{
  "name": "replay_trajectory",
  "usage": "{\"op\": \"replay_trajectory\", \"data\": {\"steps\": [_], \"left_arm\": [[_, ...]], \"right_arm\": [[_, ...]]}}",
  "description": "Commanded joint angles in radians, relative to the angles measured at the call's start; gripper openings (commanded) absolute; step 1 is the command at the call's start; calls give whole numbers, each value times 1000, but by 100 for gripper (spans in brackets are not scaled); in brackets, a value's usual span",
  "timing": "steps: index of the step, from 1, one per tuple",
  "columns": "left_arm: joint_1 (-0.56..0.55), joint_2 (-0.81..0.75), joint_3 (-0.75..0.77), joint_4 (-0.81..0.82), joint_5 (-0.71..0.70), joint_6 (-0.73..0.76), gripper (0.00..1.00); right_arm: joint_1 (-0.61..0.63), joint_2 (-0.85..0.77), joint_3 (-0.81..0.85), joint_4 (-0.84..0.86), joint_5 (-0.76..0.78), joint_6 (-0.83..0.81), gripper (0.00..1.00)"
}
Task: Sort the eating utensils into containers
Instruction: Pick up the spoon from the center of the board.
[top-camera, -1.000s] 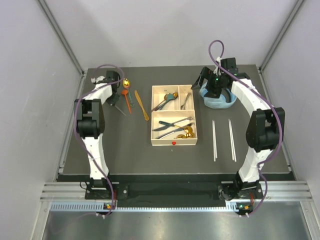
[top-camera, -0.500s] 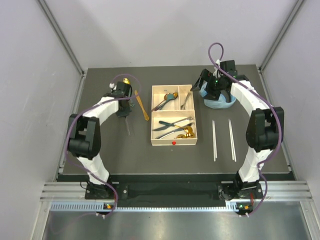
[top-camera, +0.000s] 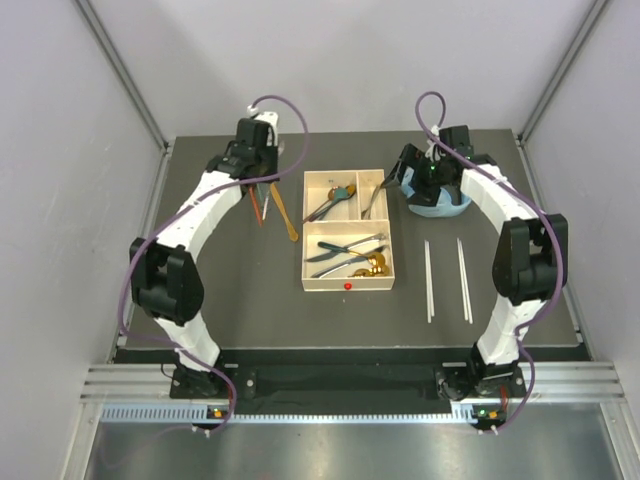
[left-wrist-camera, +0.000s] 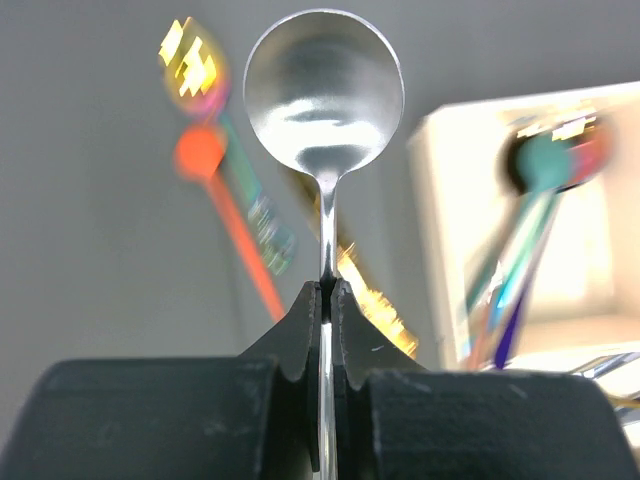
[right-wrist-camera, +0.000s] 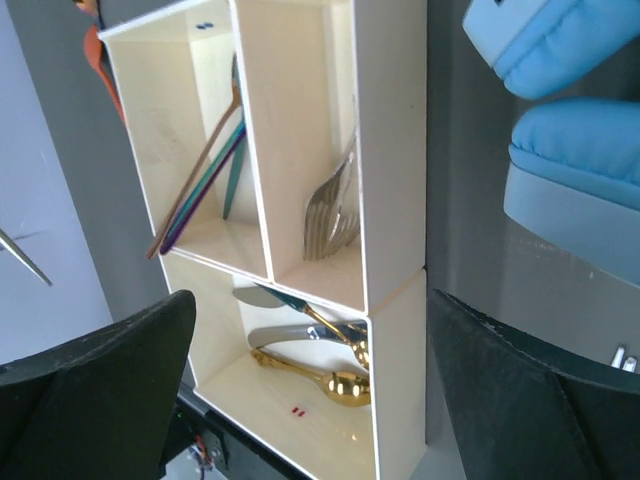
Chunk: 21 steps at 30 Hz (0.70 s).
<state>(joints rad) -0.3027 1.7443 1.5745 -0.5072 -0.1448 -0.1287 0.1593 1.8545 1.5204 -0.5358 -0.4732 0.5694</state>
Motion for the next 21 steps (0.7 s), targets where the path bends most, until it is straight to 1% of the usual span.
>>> {"op": "replay_trajectory", "data": {"steps": [1,5,7,10,12,14,16,19,21], "left_arm": [[-82,70,107,122,48,155,0],[-105,151,169,189,80,216,0],[-111,187,212,188,102,265,0],[-111,244,254,173,157,297,0],[-111,253,251,180,242,314,0],[-115,248,242,185,295,330,0],[-115,245,208,202,382,369,0],[-115,250,188,214,439,411,0],[-115,248,170,254,453,422,0]], "right_arm": [[-6,-75,-31,34,-10,-2,98],[-6,-86,-48,30,-5,-2,98],[-6,-89,-54,28,-5,0,99],[-9,-89,-57,22,-4,-2,99],[-10,-87,-58,22,-4,0,99],[-17,-84,-60,19,-4,4,99],[-18,-80,-65,20,-5,9,99],[-24,-72,-69,20,-10,15,99],[-27,-66,-71,19,-13,18,99]]}}
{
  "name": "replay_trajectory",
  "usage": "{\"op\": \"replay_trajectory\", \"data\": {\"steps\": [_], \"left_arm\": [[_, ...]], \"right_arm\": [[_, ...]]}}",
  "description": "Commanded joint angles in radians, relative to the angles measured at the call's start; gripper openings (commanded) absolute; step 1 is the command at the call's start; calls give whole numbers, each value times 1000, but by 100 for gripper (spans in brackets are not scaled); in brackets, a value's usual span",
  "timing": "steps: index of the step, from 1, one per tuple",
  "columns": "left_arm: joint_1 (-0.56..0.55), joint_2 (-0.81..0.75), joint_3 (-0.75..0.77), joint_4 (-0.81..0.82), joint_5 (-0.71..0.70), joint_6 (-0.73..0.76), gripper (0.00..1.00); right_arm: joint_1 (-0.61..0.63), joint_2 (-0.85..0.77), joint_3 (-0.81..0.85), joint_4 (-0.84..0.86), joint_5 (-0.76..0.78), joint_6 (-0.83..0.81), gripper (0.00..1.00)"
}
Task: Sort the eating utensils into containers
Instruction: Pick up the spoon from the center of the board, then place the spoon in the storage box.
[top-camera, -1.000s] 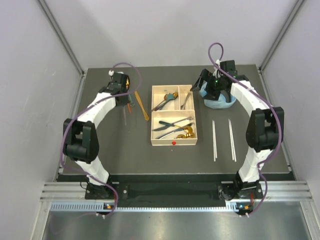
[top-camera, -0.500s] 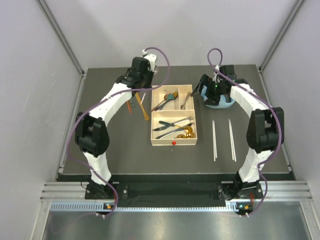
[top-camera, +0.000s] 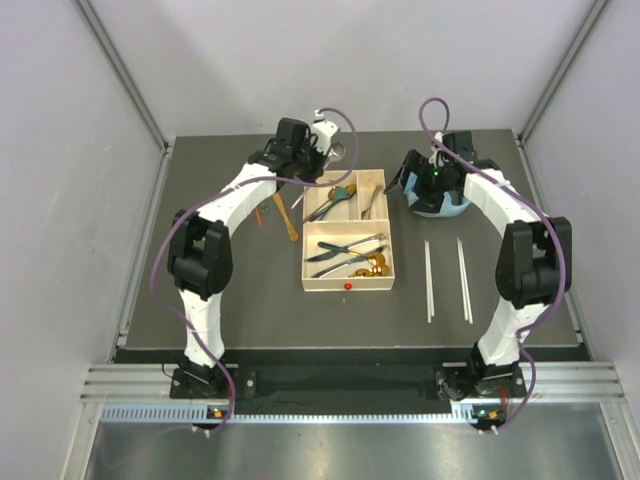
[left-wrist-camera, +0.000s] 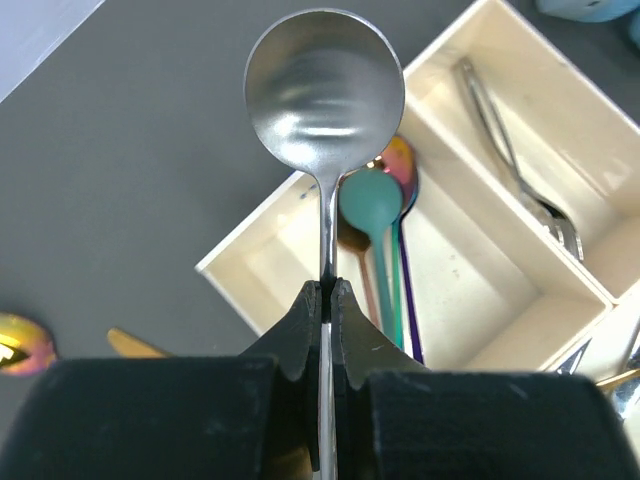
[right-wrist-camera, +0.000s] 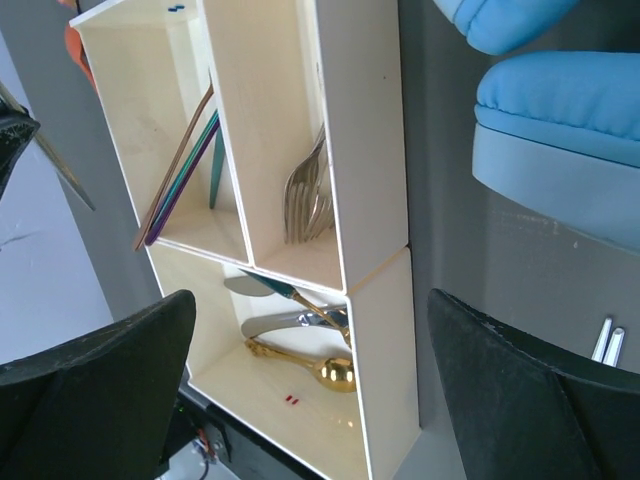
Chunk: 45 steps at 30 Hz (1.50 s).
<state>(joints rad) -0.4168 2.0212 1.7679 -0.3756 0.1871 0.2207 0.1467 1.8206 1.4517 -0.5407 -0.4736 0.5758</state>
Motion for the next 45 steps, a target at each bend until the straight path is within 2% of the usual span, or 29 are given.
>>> {"op": "replay_trajectory", "data": {"steps": [1,12,21,34,45], "left_arm": [[0,-23,-22,129,141,81,0],[-20,24,-35,127,147,17,0],[-56,13,-142,106,137,-35,0],[-56,33,-171,136,-14,-80,0],[-57,146,-76,168,-112,-142,0]], "right_arm": [[-15,-32,-2,25,-14,13,99],[-21,-23,-5,35,-28,16,100],[-30,-43,-68,65,-42,25,100],[-52,-75,-119,87,-57,29,100],[-56,-128,-117,110,-76,35,100]]}}
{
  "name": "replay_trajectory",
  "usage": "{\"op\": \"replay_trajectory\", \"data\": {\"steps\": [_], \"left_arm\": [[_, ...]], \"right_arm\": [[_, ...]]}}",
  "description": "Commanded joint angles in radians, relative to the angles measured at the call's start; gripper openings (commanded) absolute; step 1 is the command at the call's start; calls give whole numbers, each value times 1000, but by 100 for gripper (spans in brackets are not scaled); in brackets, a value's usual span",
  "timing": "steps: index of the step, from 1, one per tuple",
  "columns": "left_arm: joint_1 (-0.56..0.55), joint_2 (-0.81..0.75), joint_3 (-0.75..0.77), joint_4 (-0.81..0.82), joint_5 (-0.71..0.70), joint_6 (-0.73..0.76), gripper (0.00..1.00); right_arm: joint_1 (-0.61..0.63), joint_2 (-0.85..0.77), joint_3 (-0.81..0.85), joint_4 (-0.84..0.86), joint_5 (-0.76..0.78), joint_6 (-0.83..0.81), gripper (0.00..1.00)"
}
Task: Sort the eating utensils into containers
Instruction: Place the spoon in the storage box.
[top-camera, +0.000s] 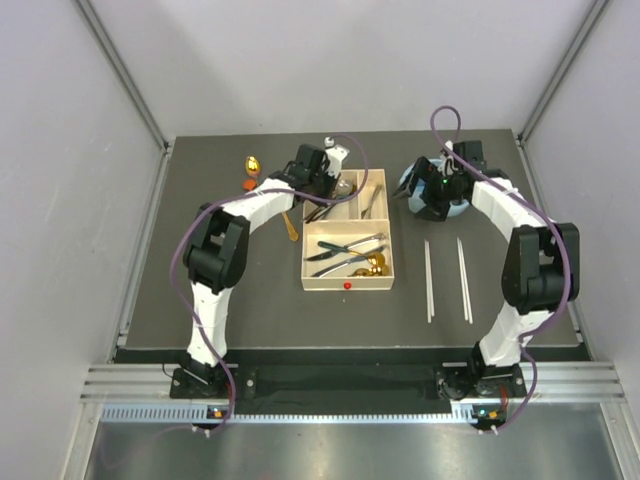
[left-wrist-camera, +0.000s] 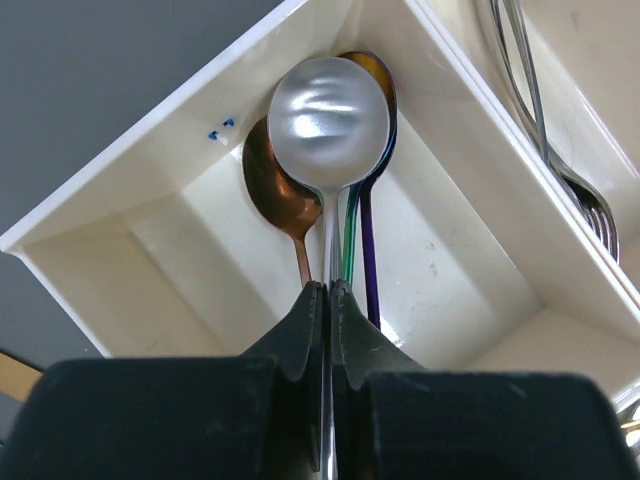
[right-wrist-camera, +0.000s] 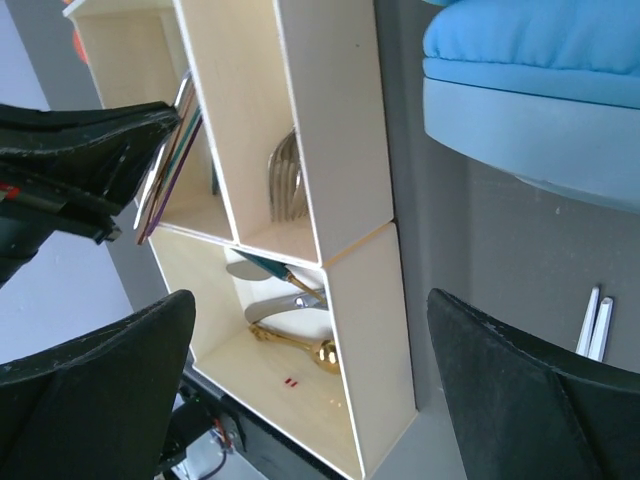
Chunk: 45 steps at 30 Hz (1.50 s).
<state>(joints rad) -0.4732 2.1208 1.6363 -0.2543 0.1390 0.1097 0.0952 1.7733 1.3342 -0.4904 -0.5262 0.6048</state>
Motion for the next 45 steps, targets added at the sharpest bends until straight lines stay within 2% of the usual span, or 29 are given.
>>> {"op": "replay_trajectory", "data": {"steps": [1,6,7,10,14,21,28,32,33,36,40,41,43,45], "left_arm": [[1,51,69,50,-65,-36,0],[-1,68,94,58,-33,-61,1],[1,67,94,56,-20,-65,14],[-1,57,96,53,25,-64,19],[1,36,94,50,59,-53,34],[2,-18,94,58,48,-56,33],[30,-163,57,161,-45,-100,35],[68,-228,10,188,-130,-218,39],[82,-237,-1,182,-227,-270,39],[102,-274,-76,149,-420,-346,36],[126,-266,-141,60,-563,-427,32],[134,-256,-139,21,-599,-512,28],[171,-225,-136,-72,-587,-599,25],[206,-202,-150,-94,-566,-685,28]], "right_arm": [[-5,-87,-6,64,-27,7,100],[-3,-117,-50,95,-35,32,100],[-3,-118,-61,99,-38,35,100],[-3,-120,-69,107,-41,38,99],[-3,-112,-64,111,-43,41,100],[-5,-100,-43,105,-47,39,99],[-3,-86,-17,87,-49,32,100],[-3,-86,-13,85,-46,33,100],[-5,-84,-10,82,-41,32,100],[-3,-81,-4,81,-32,35,100],[-3,-72,6,81,-32,42,100],[-3,-69,6,79,-34,44,100],[-3,-66,14,76,-34,46,100],[-5,-60,26,67,-34,40,100]]}}
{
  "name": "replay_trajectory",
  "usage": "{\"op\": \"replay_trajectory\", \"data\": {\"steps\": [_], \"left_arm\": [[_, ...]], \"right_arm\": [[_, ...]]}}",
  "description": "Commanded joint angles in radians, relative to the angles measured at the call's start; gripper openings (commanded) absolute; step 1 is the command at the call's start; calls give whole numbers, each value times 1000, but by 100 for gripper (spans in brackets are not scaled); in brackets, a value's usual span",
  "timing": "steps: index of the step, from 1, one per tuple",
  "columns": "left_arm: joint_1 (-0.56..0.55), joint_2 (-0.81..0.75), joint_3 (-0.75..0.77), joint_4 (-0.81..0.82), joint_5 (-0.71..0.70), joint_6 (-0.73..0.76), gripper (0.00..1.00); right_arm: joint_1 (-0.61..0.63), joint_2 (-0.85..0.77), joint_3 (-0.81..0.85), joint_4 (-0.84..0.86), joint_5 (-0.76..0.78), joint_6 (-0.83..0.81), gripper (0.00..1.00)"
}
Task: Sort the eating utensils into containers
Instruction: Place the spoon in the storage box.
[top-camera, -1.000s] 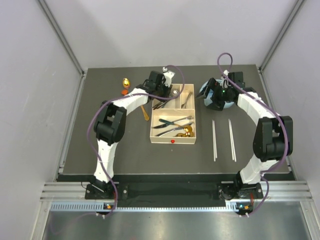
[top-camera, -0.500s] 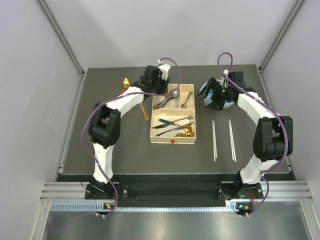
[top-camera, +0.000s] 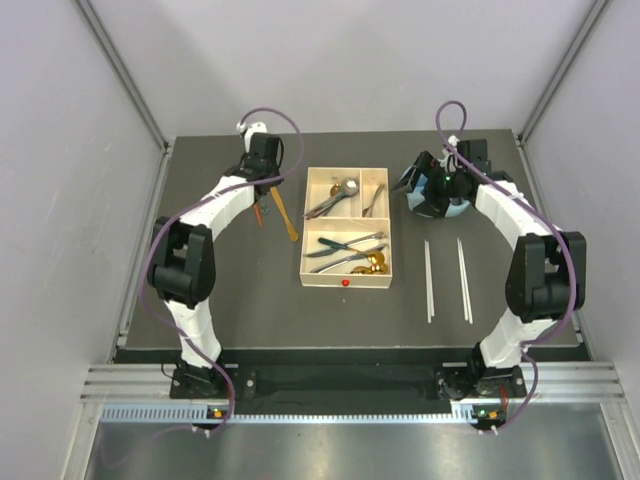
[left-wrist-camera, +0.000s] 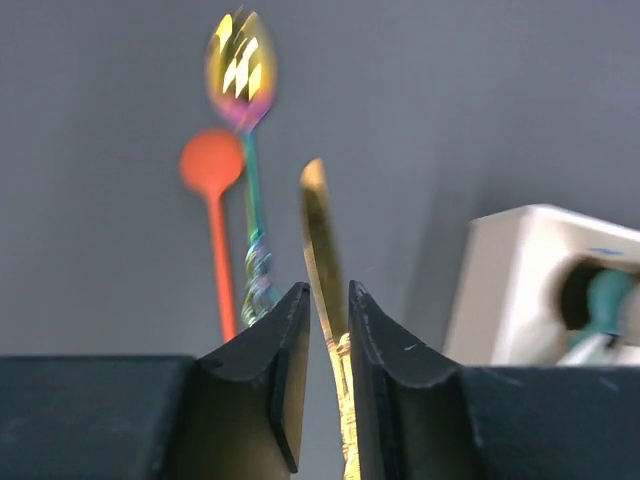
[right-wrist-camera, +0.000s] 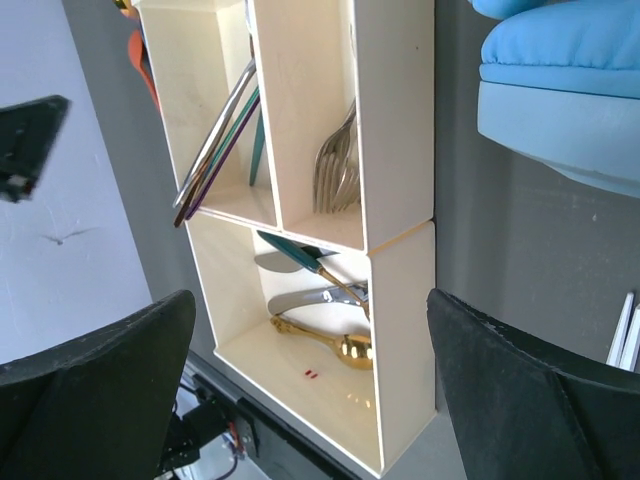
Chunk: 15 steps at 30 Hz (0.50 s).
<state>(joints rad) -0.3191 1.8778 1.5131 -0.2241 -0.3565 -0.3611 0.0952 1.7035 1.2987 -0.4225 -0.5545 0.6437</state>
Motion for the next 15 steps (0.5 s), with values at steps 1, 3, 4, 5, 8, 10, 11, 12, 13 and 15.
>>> {"op": "replay_trajectory", "data": {"steps": [1,3,4,5,8,10,11,12,13,15], "left_arm": [[61,44,-39,-107,-65,-231,30],[83,46,-76,-78,-61,-254,38],[87,47,-82,-63,-67,-253,40],[91,52,-83,-57,-105,-248,41],[100,82,-54,-49,-130,-219,45],[112,124,-16,-58,-127,-214,45],[118,136,-4,-60,-125,-208,45],[120,156,5,-54,-110,-202,45],[120,164,19,-49,-107,-197,45],[123,190,33,-47,-114,-191,45]], "right_arm": [[-5,13,65,-8,-5,1,100],[-5,15,74,-22,-2,-6,100],[-5,13,76,-25,-1,-7,100],[-3,10,76,-28,-1,-9,100],[-3,7,77,-36,7,-18,99],[-5,10,77,-44,8,-21,99],[-5,13,79,-50,8,-21,99],[-5,13,80,-51,10,-22,99],[-3,13,80,-50,8,-22,99],[-3,12,79,-50,13,-21,99]]}}
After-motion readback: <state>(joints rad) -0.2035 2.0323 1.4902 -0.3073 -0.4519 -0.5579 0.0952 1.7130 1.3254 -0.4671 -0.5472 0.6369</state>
